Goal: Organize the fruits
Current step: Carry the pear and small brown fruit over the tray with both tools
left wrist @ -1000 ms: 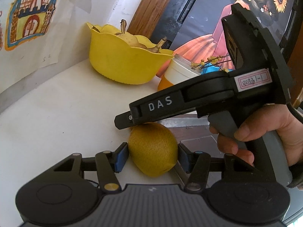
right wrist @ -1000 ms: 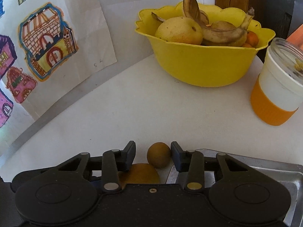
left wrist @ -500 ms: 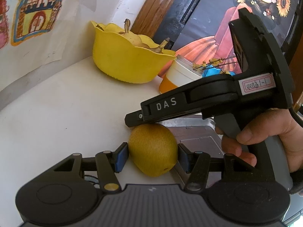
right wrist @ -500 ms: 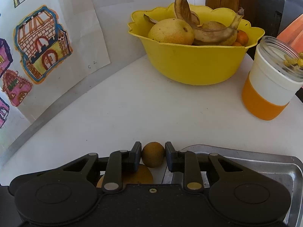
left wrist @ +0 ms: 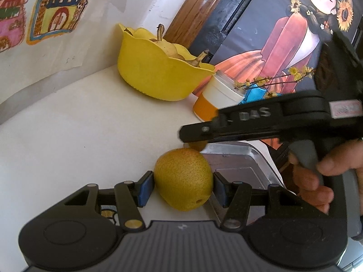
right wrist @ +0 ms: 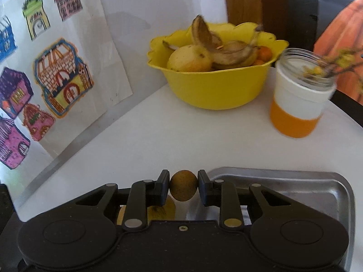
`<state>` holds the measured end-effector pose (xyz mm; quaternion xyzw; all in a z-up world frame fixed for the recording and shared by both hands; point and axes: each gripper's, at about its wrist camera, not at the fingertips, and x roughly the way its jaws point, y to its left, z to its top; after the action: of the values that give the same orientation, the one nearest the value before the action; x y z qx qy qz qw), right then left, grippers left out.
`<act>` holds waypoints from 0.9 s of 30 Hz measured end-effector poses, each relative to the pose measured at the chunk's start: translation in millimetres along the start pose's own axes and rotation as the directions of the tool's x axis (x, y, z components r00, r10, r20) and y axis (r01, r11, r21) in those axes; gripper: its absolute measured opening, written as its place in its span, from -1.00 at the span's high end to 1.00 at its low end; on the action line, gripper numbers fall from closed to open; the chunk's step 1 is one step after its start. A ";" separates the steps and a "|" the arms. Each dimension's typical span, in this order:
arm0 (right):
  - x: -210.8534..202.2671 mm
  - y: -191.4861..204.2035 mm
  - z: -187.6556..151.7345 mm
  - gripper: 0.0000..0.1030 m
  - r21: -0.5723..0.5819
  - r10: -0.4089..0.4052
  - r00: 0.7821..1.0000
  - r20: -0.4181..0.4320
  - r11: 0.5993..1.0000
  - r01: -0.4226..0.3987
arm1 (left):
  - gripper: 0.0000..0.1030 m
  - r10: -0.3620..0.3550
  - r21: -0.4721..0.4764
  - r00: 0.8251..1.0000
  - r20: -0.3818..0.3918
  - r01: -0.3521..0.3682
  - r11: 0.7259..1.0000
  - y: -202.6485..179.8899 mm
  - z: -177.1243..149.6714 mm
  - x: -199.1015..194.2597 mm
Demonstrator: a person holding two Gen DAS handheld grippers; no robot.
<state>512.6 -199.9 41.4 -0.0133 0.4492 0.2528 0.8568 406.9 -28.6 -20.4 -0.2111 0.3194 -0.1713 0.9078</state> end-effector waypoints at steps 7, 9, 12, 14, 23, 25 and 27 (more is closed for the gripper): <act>-33.2 -25.4 -17.6 0.44 0.039 0.008 0.999 0.040 0.999 -0.010 | -0.15 -0.013 -0.002 1.000 0.013 0.013 1.000 -9.5 -4.0 0.0; -38.5 -32.2 -23.7 0.44 0.044 0.000 0.999 0.047 0.999 -0.002 | -0.15 0.000 -0.005 1.000 0.013 0.000 1.000 -12.4 -7.2 -0.4; -46.7 -44.0 -33.5 0.44 0.051 -0.001 0.998 0.057 0.999 -0.002 | -0.15 0.005 -0.021 1.000 0.027 -0.005 1.000 -15.0 -11.9 -5.3; -52.0 -52.4 -40.2 0.44 0.063 0.001 0.998 0.066 0.998 -0.005 | -0.15 0.004 -0.011 0.999 0.046 -0.004 1.000 -19.3 -12.3 -6.8; -68.6 -79.6 -63.8 0.44 0.063 -0.039 0.995 0.091 0.997 0.034 | -0.15 -0.043 0.014 0.997 0.057 0.042 0.999 -47.2 -10.4 7.3; -70.9 -83.4 -69.0 0.44 0.056 -0.048 0.995 0.089 0.998 0.043 | -0.15 -0.052 0.026 0.998 0.047 0.050 0.998 -54.6 -9.5 14.7; -73.3 -86.2 -74.5 0.44 0.048 -0.058 0.994 0.089 0.997 0.054 | -0.15 -0.056 0.034 0.998 0.028 0.055 0.998 -60.1 -9.5 21.5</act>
<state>459.7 -324.5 36.3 0.0050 0.4148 0.2189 0.8832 405.9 -92.1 -8.3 -0.2074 0.2972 -0.1984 0.9107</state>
